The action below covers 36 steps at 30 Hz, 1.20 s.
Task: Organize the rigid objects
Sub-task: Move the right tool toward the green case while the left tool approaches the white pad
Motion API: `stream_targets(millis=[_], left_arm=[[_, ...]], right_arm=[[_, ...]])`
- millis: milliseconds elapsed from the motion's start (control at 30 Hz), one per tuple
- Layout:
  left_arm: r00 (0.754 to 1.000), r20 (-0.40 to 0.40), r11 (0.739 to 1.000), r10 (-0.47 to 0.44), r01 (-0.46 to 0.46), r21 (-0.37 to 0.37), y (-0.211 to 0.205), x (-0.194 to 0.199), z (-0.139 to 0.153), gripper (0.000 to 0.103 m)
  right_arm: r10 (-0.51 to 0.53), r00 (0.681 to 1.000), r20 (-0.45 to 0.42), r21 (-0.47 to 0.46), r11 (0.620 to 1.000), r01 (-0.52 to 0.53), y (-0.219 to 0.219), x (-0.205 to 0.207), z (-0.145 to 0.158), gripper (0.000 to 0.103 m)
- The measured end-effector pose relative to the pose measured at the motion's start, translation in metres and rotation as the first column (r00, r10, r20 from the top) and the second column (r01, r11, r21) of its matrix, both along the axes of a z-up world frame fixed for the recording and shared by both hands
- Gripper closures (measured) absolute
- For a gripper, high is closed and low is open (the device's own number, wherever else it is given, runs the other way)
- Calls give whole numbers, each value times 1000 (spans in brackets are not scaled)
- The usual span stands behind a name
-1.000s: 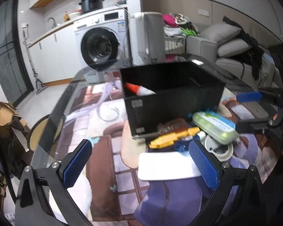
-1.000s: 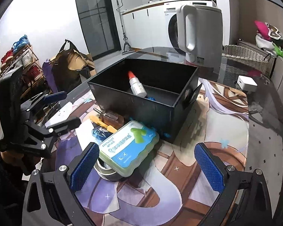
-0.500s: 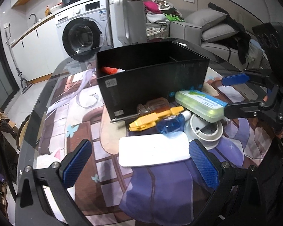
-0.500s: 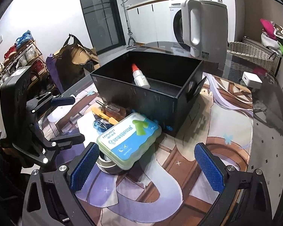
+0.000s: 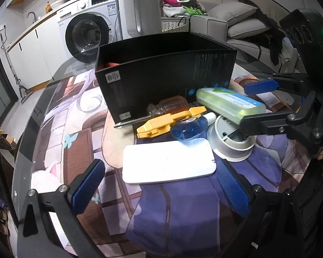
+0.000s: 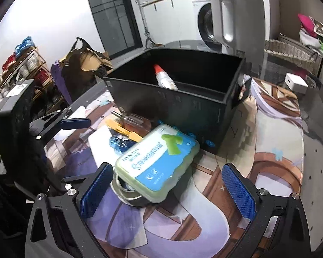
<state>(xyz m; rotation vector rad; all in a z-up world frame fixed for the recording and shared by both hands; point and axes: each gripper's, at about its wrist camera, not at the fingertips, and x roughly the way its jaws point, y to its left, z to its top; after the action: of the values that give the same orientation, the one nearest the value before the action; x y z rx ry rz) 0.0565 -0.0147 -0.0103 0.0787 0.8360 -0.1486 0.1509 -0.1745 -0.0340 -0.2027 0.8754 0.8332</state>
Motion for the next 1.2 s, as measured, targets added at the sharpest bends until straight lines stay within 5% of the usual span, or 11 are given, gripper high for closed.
stream_targets(millis=[467,1200], left_arm=[[1000,-4,999,27,-27,-17,3,1,-1,0],[997,2,996,75,-75,-45,1,5,-4,0]], right_arm=[[-119,992,-31,-57,992,117,-31,23,-3,1],[-78,994,76,-181,979,91,-13,8,-13,1]])
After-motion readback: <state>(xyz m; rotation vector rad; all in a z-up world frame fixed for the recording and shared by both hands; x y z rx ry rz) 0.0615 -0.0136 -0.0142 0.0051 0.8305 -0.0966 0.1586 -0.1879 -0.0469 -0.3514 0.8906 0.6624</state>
